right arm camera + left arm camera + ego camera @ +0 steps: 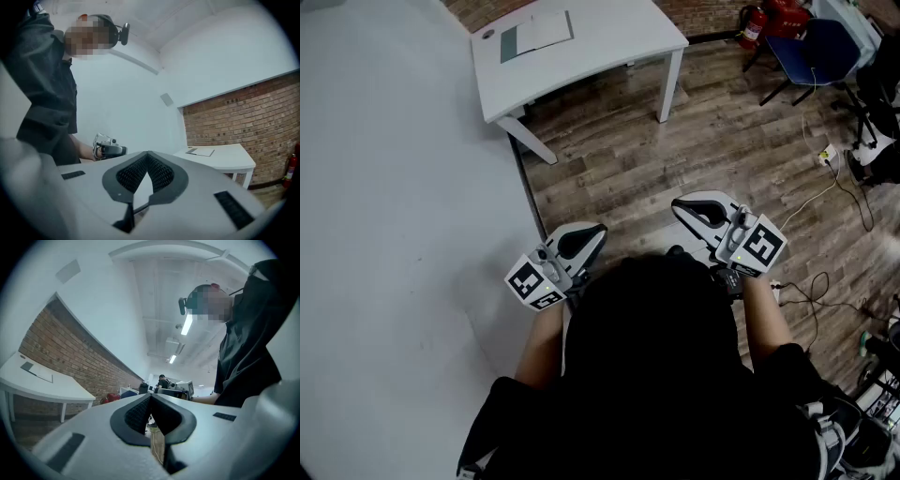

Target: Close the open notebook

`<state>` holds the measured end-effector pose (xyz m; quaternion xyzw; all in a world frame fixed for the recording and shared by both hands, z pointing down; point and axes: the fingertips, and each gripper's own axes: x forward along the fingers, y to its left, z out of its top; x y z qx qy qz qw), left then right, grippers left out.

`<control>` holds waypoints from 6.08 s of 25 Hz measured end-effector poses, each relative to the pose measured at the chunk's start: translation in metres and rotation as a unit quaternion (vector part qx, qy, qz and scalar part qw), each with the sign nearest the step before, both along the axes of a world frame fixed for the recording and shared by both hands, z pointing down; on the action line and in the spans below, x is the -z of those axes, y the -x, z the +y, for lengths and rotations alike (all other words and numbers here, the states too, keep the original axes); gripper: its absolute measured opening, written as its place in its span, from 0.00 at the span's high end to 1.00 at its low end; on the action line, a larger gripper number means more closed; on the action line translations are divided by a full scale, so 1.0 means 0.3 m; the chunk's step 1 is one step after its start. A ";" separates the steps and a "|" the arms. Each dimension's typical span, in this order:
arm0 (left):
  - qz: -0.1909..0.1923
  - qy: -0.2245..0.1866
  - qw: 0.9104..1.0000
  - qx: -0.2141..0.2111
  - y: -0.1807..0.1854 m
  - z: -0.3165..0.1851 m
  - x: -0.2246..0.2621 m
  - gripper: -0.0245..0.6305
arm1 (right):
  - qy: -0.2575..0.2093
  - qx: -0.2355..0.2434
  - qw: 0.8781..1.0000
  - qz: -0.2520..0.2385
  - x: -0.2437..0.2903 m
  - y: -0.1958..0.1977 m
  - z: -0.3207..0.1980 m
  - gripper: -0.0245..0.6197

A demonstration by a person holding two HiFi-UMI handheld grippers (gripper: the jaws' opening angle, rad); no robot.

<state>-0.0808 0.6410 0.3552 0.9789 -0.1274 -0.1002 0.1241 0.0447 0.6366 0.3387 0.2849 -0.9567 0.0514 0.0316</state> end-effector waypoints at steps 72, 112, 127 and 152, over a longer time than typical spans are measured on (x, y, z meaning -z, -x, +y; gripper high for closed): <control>0.052 0.082 0.980 0.175 -0.109 -1.403 -0.076 0.94 | 0.081 0.130 0.988 -0.003 -0.091 -0.166 -1.480 0.95; 0.119 0.348 0.795 0.483 0.249 -2.077 -0.355 0.94 | 0.207 0.341 0.904 -0.152 -0.033 0.064 -2.444 0.95; 0.310 0.462 0.706 0.439 0.617 -2.375 -0.671 0.68 | 0.255 0.249 0.931 -0.077 -0.219 0.417 -2.638 0.95; 0.317 0.578 0.626 0.416 0.637 -2.516 -0.823 0.51 | 0.296 0.156 0.938 -0.086 -0.362 0.525 -2.794 0.95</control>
